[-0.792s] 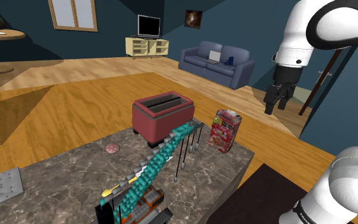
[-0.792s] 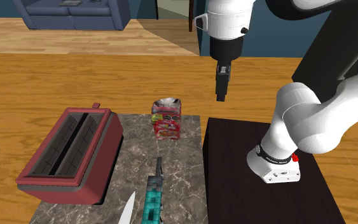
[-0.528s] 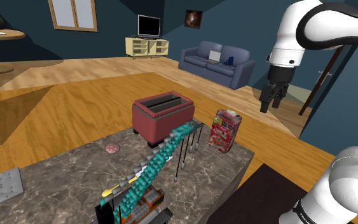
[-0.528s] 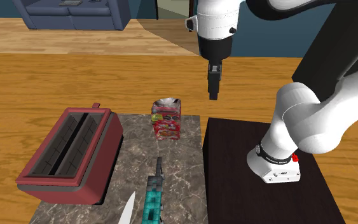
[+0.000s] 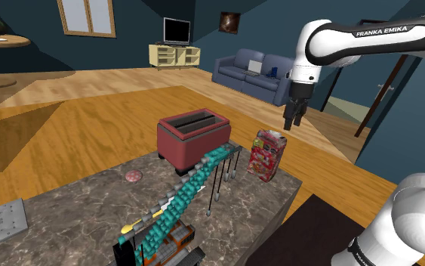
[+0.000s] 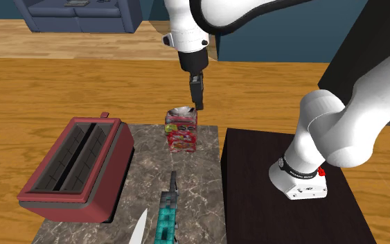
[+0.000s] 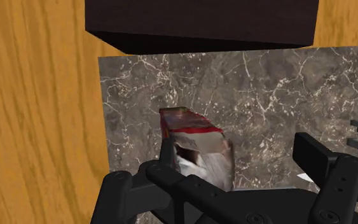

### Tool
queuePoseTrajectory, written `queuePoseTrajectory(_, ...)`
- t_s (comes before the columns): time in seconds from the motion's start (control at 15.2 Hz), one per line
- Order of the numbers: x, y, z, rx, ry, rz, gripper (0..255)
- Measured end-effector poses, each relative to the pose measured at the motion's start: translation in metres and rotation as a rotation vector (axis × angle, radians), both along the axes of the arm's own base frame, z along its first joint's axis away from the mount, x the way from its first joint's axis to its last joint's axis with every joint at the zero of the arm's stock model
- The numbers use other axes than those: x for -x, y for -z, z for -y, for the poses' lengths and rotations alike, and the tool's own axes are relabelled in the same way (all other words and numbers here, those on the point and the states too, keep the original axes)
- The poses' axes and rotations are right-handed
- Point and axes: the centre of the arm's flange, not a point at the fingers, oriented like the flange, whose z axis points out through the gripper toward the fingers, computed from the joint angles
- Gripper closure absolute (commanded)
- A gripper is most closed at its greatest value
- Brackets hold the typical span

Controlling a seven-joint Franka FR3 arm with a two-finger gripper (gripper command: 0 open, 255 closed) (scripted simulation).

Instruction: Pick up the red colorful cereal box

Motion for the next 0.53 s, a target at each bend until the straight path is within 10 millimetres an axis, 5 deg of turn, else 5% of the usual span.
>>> queuePoseTrajectory(0.2,-0.034,0.013,0.009,-0.026,-0.058,-0.008,0)
queuePoseTrajectory(0.53,-0.040,0.039,0.010,-0.032,-0.073,-0.010,0)
